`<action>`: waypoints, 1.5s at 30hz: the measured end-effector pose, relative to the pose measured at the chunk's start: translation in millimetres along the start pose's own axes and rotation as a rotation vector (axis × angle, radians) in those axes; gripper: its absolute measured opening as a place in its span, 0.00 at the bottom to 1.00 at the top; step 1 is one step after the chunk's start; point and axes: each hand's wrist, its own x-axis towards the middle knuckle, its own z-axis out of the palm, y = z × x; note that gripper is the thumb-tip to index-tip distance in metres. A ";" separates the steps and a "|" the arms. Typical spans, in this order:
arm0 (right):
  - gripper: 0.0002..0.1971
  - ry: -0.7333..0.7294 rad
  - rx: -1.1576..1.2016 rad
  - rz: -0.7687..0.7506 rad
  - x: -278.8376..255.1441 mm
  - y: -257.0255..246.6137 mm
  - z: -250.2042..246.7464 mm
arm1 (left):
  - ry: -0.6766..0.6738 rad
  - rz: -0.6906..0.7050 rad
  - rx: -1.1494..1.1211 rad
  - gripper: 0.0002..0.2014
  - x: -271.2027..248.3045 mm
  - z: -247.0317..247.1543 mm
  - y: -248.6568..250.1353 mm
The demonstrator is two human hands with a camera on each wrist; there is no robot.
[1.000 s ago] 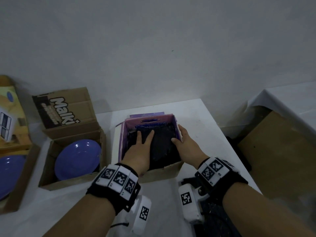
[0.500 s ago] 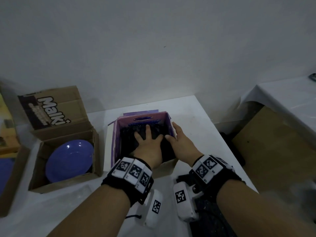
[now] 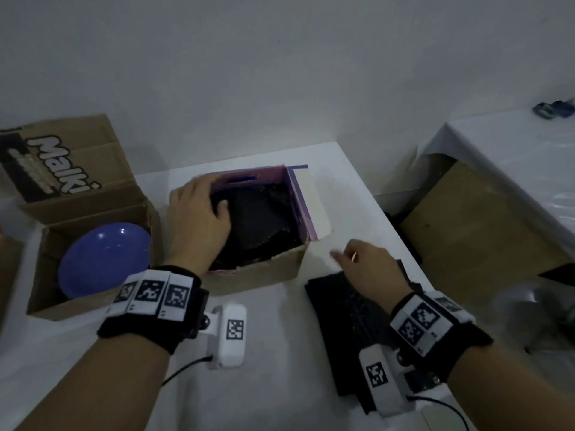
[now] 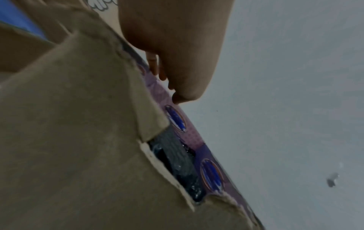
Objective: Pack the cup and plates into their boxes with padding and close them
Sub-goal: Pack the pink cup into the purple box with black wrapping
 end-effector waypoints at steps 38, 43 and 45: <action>0.32 0.022 -0.228 -0.654 30.3 -144.5 19.5 | 0.030 -0.439 -0.911 0.20 -17.8 8.7 -29.8; 0.55 -0.119 -0.543 -0.489 57.3 -147.5 47.1 | 0.013 -0.414 -0.888 0.19 -19.8 9.6 -29.4; 0.58 -0.161 -0.505 -0.445 58.4 -149.4 60.9 | 0.021 -0.417 -0.898 0.20 -20.5 9.4 -27.8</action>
